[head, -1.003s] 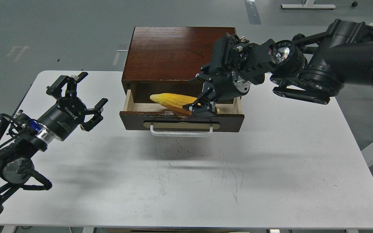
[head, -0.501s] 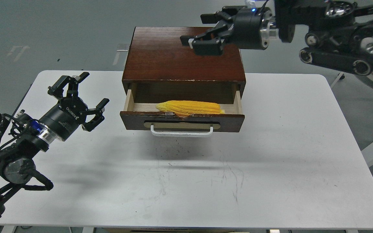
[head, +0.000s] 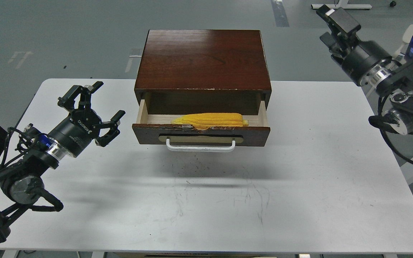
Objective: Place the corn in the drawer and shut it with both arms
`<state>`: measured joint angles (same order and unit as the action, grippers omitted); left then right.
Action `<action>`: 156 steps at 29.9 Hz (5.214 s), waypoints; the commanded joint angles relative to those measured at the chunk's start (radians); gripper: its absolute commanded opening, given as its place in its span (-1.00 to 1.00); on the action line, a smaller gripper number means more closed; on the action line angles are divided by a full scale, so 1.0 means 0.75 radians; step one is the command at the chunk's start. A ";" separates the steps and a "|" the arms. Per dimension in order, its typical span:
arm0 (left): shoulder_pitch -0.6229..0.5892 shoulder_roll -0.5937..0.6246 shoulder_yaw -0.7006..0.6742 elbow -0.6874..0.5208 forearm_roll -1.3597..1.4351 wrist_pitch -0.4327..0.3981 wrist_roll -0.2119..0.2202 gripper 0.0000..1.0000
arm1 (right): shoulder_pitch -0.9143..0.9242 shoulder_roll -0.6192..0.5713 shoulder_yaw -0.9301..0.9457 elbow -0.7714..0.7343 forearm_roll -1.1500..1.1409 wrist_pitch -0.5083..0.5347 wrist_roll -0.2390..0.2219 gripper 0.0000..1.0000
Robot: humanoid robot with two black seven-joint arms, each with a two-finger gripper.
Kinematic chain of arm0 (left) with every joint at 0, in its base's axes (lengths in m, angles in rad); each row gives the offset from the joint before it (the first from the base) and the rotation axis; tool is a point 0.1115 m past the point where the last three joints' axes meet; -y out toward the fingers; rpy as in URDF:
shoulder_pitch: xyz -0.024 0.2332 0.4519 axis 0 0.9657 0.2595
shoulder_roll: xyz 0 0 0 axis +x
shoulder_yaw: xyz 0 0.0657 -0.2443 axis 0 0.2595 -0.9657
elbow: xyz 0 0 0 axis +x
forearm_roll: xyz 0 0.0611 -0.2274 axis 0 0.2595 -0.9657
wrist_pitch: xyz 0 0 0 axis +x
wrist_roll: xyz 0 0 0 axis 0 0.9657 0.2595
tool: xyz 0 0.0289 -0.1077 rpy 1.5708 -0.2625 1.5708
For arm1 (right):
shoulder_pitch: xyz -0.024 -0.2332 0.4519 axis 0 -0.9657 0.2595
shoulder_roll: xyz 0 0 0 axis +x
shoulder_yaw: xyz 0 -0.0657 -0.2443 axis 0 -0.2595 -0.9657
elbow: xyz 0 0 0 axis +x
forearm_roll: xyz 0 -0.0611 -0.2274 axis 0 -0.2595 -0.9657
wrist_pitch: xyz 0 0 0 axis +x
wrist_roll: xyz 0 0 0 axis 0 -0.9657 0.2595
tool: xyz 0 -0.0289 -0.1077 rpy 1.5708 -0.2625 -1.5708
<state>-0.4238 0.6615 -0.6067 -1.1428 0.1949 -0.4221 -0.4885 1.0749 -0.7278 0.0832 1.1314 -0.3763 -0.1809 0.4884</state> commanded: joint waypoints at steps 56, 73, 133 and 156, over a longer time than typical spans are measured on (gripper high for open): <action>-0.288 -0.039 0.140 -0.700 2.035 -0.041 0.000 -0.61 | -0.468 0.091 0.163 -0.259 0.494 0.583 0.000 0.94; -0.044 -0.213 0.124 -0.448 1.767 0.082 0.000 -1.00 | -0.502 0.089 0.161 -0.257 0.489 0.583 0.000 0.94; -0.241 -0.281 0.075 0.037 1.497 0.054 0.000 -1.00 | -0.566 0.087 0.165 -0.247 0.483 0.583 0.000 0.94; -0.314 -0.352 0.067 0.239 1.444 0.041 0.000 -1.00 | -0.597 0.056 0.178 -0.243 0.483 0.585 0.000 0.94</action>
<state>-0.6593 0.3989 -0.5528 -0.9756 1.2853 -0.3925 -0.4880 0.6278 -0.6856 0.2144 0.9493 -0.0138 0.2568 0.4887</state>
